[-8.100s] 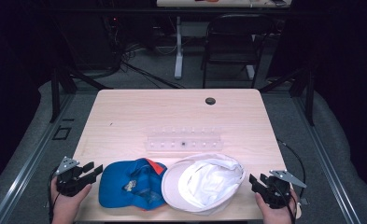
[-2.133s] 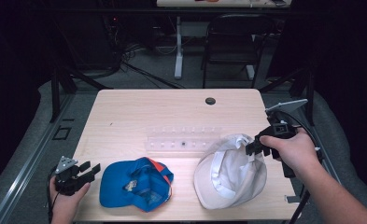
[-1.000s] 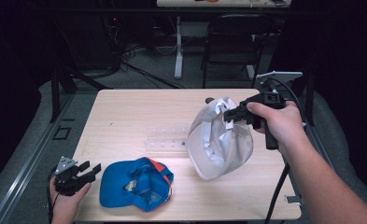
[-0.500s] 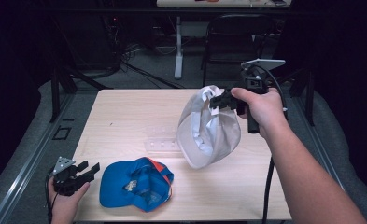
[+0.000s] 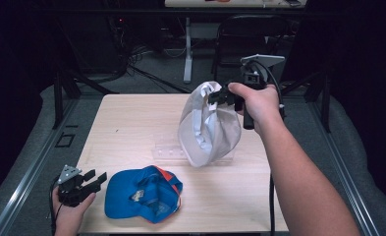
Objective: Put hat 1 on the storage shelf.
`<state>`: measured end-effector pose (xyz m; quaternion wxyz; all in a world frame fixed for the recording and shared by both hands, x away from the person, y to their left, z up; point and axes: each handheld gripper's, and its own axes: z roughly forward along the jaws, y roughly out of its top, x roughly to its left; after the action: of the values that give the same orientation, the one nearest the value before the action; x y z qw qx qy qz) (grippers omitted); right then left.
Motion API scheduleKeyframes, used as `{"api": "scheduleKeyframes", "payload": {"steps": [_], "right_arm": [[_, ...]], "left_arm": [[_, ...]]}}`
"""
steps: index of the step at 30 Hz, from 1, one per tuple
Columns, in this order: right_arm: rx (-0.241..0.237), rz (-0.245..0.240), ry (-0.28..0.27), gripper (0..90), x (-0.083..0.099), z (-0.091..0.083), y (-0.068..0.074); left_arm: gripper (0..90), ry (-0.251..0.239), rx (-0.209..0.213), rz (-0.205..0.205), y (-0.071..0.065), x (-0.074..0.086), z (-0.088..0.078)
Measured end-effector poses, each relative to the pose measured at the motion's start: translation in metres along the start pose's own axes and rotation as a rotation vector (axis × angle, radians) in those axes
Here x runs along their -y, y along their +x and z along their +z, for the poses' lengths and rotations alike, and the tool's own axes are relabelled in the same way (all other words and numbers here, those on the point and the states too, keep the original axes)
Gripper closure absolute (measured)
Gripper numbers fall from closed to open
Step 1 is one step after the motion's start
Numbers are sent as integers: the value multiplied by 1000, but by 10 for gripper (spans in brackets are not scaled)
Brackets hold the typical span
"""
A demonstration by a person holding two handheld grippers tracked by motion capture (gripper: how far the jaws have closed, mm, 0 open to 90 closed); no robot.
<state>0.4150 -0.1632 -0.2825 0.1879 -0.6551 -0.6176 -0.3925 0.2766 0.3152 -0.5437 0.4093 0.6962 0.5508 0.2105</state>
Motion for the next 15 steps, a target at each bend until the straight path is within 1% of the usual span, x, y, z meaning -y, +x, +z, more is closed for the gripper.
{"api": "scheduleKeyframes", "payload": {"steps": [1,2,3,5,6,7,10,12,13,15], "right_arm": [[-5,-1,-1,821,-1,2,1],[-7,0,-4,821,-3,4,2],[-9,1,-3,821,-4,6,3],[-18,-1,3,821,-8,13,6],[-18,-1,3,821,-8,13,6],[-23,7,0,821,-11,18,8],[-22,2,2,821,-13,22,10],[-19,1,0,821,-14,24,12],[-19,6,-8,821,-16,26,15],[-12,9,-19,821,-16,27,17]], "left_arm": [[501,6,5,6,-1,-1,0],[504,1,6,6,-3,-1,0],[506,4,19,5,-4,-1,0],[506,2,28,11,-8,-1,1],[506,2,28,11,-8,-1,1],[505,-3,30,16,-9,-1,2],[503,-2,28,20,-10,-1,3],[501,3,22,22,-9,-1,3],[501,4,16,16,-7,-1,3],[500,2,18,15,-6,-1,3]]}}
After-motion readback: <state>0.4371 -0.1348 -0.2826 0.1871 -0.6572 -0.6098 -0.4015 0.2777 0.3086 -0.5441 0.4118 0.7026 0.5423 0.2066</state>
